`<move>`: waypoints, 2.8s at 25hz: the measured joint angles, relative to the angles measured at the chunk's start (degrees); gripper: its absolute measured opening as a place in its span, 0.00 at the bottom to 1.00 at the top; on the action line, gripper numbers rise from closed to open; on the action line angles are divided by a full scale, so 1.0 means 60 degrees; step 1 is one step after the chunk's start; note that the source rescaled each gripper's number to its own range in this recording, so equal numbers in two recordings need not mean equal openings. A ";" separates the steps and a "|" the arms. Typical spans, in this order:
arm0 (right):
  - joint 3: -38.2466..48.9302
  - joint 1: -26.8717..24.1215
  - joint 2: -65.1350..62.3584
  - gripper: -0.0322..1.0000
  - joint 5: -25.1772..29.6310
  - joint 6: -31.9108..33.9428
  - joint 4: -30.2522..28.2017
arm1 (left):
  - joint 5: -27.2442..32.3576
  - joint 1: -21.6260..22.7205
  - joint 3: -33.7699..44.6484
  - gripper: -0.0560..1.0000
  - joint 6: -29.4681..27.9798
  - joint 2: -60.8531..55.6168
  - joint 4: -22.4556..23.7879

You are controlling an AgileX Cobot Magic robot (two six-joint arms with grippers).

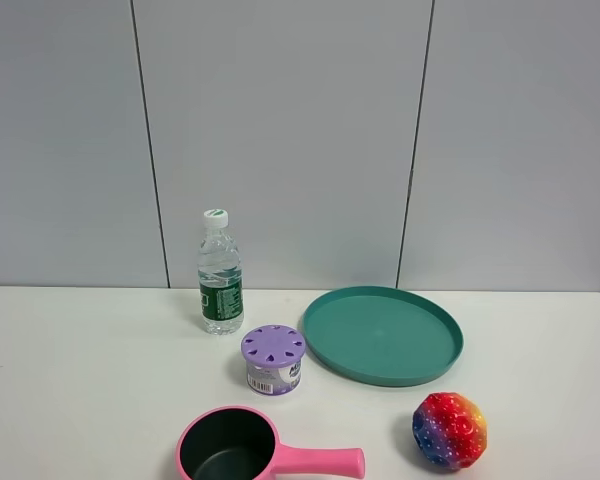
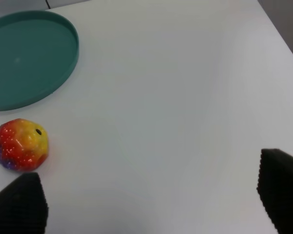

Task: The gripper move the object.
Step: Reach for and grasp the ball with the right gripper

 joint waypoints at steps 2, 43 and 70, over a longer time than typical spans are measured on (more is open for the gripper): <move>0.0000 0.0000 0.0018 1.00 0.0000 -0.0009 0.0358 | 0.0000 0.0000 0.0000 1.00 0.0000 0.0000 0.0000; -0.5172 0.4954 1.5985 1.00 -0.3119 0.1197 -0.0413 | 0.0000 0.0000 0.0000 1.00 0.0000 0.0000 0.0000; -0.5203 0.5201 1.7967 0.91 -0.3375 0.1241 -0.1070 | 0.0000 0.0000 0.0000 1.00 0.0000 0.0000 0.0000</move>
